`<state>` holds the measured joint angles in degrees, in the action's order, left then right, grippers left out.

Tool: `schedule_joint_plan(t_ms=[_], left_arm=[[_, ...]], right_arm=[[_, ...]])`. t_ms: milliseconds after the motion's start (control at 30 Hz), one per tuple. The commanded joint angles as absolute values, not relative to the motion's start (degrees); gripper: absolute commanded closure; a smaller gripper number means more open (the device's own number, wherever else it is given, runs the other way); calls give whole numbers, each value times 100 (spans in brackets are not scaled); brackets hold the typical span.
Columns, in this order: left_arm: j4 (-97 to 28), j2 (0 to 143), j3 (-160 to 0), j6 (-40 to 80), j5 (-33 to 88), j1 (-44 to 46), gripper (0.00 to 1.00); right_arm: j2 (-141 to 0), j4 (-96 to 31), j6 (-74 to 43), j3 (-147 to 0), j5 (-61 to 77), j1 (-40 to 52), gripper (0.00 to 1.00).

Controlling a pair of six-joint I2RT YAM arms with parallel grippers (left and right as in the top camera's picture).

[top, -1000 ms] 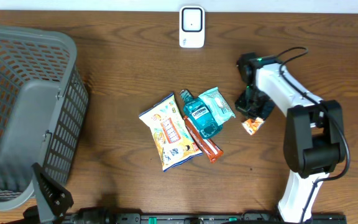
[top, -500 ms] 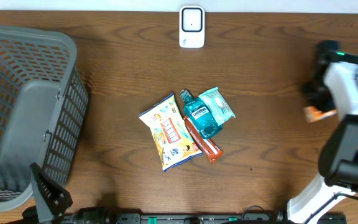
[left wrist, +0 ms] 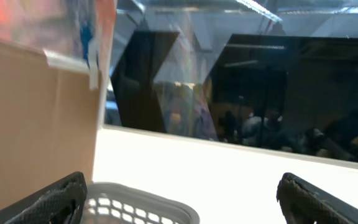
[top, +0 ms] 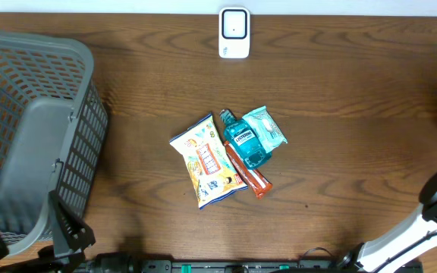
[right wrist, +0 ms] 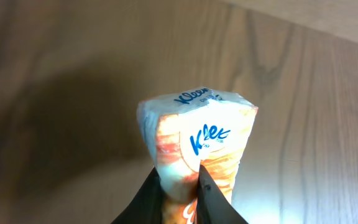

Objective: Scan the item barcode
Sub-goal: 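Lift the Kleenex pack with the right gripper toward the right, then move the right gripper back toward the items near the scanner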

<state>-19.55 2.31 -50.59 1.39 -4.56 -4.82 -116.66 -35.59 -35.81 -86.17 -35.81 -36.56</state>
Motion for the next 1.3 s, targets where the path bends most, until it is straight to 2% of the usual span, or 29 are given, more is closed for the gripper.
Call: schedule_joint_plan(t_ms=[0,33,67,100,133,267,467,567,733,933,1267], left_arm=[[-2086,211,-4917,786,23,-502,2],[-2099,211,-4851,834,285,-502,2],[-2095,211,-4775,829,593,-502,2],[-2093,211,-4692,829,860,-502,2],[-2095,211,-4609,832,1068,-502,2],[-2091,211,-4261,1157,1376,-502,2],[-2097,211,-4032,1907,1387,-502,2],[-2097,211,-3863,1922,1741,-502,2],[-2095,211,-3437,1918,2589,-502,2],[-2073,211,-3081,1885,3223,-502,2],[-1850,211,-2241,1726,3301,-502,2]], right_arm=[[-11710,-3476,-3291,-8637,-3312,-4012,78],[-11710,-3444,-3280,-8637,-3050,-4139,62],[-11701,-3441,-3199,-8639,-2770,-4235,41],[-11699,-3441,-3063,-8643,-2408,-4327,14],[-11690,-3441,-2888,-8659,-1938,-4414,1],[-11601,-3452,-2333,-8790,224,-4657,1],[-11037,-3312,-2329,-8914,3170,-4613,1],[-10589,-3098,-2499,-8921,3964,-4412,1],[-9732,-3131,-2456,-8921,3642,-3647,1],[-9002,-3363,-2303,-8921,2189,-2432,1],[-9216,-4237,-1470,-8908,1815,-711,1]])
